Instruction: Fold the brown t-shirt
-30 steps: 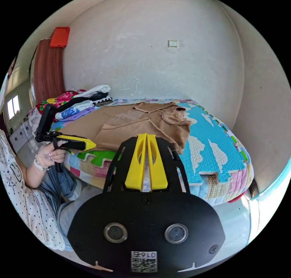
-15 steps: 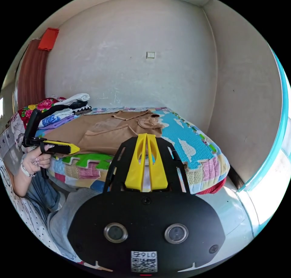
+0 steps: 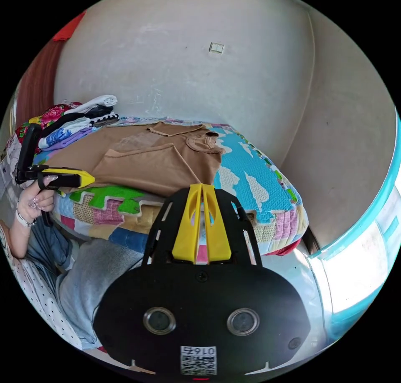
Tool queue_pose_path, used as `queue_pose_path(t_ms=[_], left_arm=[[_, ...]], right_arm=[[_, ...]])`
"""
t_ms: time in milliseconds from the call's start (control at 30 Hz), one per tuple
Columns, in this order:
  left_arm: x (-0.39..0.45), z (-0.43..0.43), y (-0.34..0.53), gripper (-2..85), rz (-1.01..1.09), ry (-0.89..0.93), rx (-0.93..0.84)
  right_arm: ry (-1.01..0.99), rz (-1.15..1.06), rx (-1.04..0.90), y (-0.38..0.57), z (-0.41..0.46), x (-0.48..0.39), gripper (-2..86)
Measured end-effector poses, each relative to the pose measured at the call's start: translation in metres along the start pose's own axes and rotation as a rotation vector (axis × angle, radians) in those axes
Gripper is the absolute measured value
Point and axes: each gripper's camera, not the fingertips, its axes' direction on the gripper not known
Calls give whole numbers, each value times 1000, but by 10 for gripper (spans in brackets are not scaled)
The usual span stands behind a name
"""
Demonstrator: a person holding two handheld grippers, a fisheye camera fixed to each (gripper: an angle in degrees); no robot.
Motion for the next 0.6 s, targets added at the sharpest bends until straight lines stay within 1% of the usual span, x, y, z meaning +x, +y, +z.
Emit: queue_pose_path(t_ms=[100, 200, 267, 300, 367, 433, 533, 600], left_arm=[[-11, -30, 24, -9, 12, 0, 24], [-34, -97, 66, -7, 5, -153, 98], [-71, -160, 115, 1, -124, -314, 166], [-81, -176, 130, 4, -163, -341, 181], [-115, -231, 192, 34, -275, -388, 225], [-131, -262, 237, 51, -364, -430, 243], [-146, -291, 299, 62, -473, -508, 254], [-156, -296, 325, 66, -503, -490, 255]], right_arm=[[22, 117, 80, 9, -26, 5, -4], [-16, 173, 165, 17, -60, -1, -3], [-12, 194, 205, 22, -79, -13, -2], [-10, 208, 228, 26, -91, -24, -1], [-14, 217, 284, 32, -108, -44, -1], [-26, 193, 381, 32, -123, -73, 0], [-113, 119, 406, 7, -129, -105, 0], [-157, 94, 416, -9, -130, -125, 0]])
